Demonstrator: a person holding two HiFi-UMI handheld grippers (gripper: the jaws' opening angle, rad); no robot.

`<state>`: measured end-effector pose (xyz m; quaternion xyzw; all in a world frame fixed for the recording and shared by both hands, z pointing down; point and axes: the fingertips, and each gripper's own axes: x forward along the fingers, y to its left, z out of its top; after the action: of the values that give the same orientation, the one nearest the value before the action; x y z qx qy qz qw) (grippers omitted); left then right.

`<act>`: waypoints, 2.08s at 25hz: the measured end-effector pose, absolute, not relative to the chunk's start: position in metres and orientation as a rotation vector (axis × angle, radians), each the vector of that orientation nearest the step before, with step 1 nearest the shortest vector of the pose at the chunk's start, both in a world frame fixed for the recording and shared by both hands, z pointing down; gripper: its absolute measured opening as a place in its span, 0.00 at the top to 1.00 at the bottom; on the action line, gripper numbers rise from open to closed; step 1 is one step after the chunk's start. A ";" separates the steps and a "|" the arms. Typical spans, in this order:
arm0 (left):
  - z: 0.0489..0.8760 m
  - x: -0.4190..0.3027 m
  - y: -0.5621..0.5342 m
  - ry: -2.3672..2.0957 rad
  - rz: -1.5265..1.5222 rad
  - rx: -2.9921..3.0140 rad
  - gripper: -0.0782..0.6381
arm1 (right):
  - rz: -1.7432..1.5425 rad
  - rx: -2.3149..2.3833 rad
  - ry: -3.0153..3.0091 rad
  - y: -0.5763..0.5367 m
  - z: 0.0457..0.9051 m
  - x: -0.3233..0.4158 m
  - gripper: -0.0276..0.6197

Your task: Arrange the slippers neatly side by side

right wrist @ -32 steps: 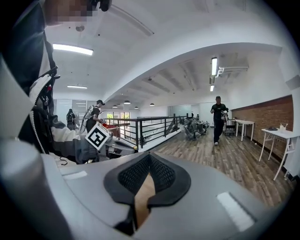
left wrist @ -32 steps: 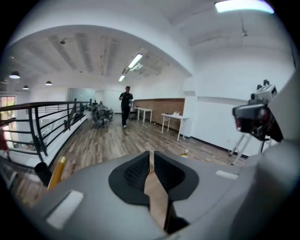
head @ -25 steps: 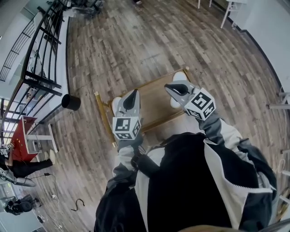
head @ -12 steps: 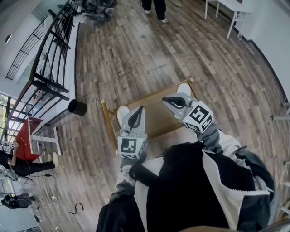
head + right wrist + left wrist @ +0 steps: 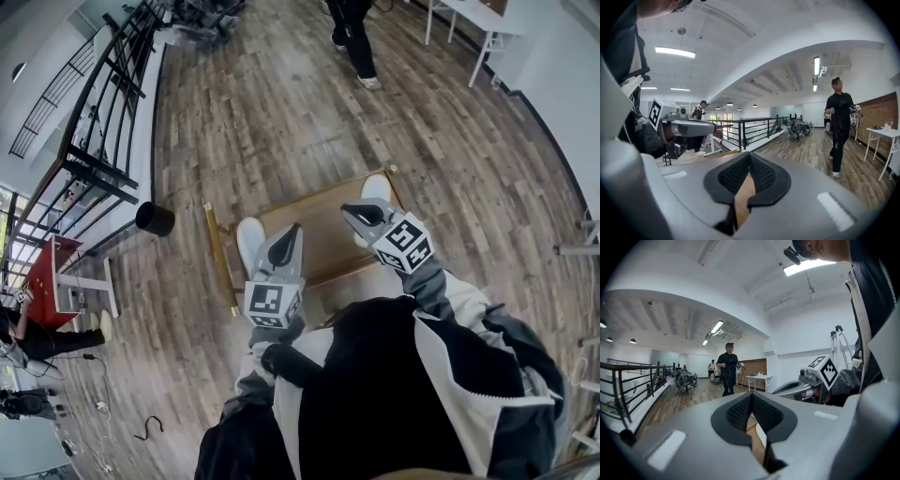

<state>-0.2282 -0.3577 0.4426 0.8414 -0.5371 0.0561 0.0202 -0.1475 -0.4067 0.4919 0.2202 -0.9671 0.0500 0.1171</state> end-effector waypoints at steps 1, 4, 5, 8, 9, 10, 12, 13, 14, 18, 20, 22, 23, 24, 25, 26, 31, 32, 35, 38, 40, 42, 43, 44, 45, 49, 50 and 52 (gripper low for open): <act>0.441 -0.231 -0.358 -1.668 0.172 2.606 0.87 | 0.177 0.666 -2.803 -0.413 0.502 -0.146 0.94; 0.441 -0.239 -0.359 -1.689 0.184 2.581 0.87 | 0.308 0.725 -2.692 -0.432 0.544 -0.136 0.80; 0.442 -0.240 -0.358 -1.696 0.185 2.568 0.87 | 0.359 0.747 -2.646 -0.438 0.561 -0.129 0.77; 0.447 -0.240 -0.353 -1.710 0.198 2.539 0.87 | 0.518 0.820 -2.500 -0.457 0.617 -0.104 0.70; 0.449 -0.240 -0.352 -1.712 0.206 2.531 0.87 | 0.567 0.847 -2.451 -0.464 0.635 -0.096 0.69; 0.452 -0.241 -0.350 -1.714 0.213 2.521 0.87 | 0.609 0.873 -2.403 -0.471 0.651 -0.089 0.68; 0.457 -0.243 -0.345 -1.717 0.228 2.502 0.87 | 0.665 0.922 -2.310 -0.487 0.680 -0.077 0.66; 0.458 -0.244 -0.342 -1.718 0.234 2.493 0.87 | 0.692 0.943 -2.265 -0.494 0.693 -0.071 0.64; 0.458 -0.245 -0.340 -1.720 0.240 2.487 0.87 | 0.721 0.965 -2.222 -0.501 0.705 -0.066 0.64; 0.463 -0.245 -0.334 -1.721 0.266 2.470 0.87 | 0.810 1.038 -2.060 -0.525 0.751 -0.033 0.62; 0.469 -0.245 -0.329 -1.718 0.266 2.446 0.87 | 0.851 1.049 -1.990 -0.529 0.772 -0.018 0.61; 0.470 -0.246 -0.327 -1.727 0.246 2.432 0.87 | 0.911 1.060 -1.948 -0.533 0.786 -0.011 0.61; 0.470 -0.248 -0.326 -1.738 0.247 2.427 0.87 | 0.941 1.063 -1.936 -0.536 0.790 -0.010 0.60; 0.471 -0.251 -0.325 -1.751 0.259 2.419 0.87 | 0.964 1.064 -1.929 -0.538 0.793 -0.009 0.60; 0.473 -0.253 -0.324 -1.763 0.273 2.409 0.87 | 0.982 1.062 -1.924 -0.541 0.796 -0.010 0.60; 0.475 -0.254 -0.322 -1.771 0.283 2.398 0.87 | 0.999 1.058 -1.920 -0.543 0.799 -0.010 0.60; 0.479 -0.262 -0.315 -1.803 0.318 2.346 0.87 | 1.080 1.008 -1.902 -0.544 0.812 -0.022 0.62; 0.479 -0.262 -0.315 -1.809 0.320 2.338 0.87 | 1.084 0.993 -1.896 -0.545 0.814 -0.024 0.64; 0.479 -0.264 -0.316 -1.822 0.322 2.320 0.87 | 1.081 0.968 -1.883 -0.547 0.817 -0.025 0.89; 0.482 -0.267 -0.314 -1.827 0.332 2.310 0.87 | 1.066 0.967 -1.896 -0.550 0.816 -0.029 0.93; 0.483 -0.270 -0.315 -1.829 0.332 2.308 0.87 | 1.072 0.967 -1.915 -0.552 0.814 -0.033 0.93; 0.483 -0.270 -0.316 -1.830 0.330 2.315 0.87 | 1.077 0.964 -1.943 -0.553 0.809 -0.038 0.93; 0.484 -0.270 -0.317 -1.829 0.329 2.319 0.87 | 1.075 0.963 -1.964 -0.553 0.805 -0.040 0.93; 0.484 -0.269 -0.318 -1.830 0.326 2.321 0.87 | 1.072 0.962 -1.991 -0.553 0.798 -0.043 0.93; 0.485 -0.269 -0.319 -1.831 0.320 2.320 0.87 | 1.070 0.960 -2.027 -0.552 0.790 -0.047 0.93; 0.490 -0.270 -0.325 -1.822 0.284 2.283 0.87 | 1.047 0.937 -2.229 -0.544 0.733 -0.073 0.93; 0.490 -0.269 -0.326 -1.815 0.269 2.286 0.87 | 1.013 0.921 -2.288 -0.541 0.715 -0.080 0.93; 0.487 -0.264 -0.332 -1.806 0.230 2.304 0.87 | 0.910 0.882 -2.420 -0.531 0.675 -0.094 0.93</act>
<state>-0.2643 -0.3315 0.4866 0.7805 -0.6118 0.0780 0.1026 -0.0938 -0.5312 0.6753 0.3162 -0.8673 0.3262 0.2033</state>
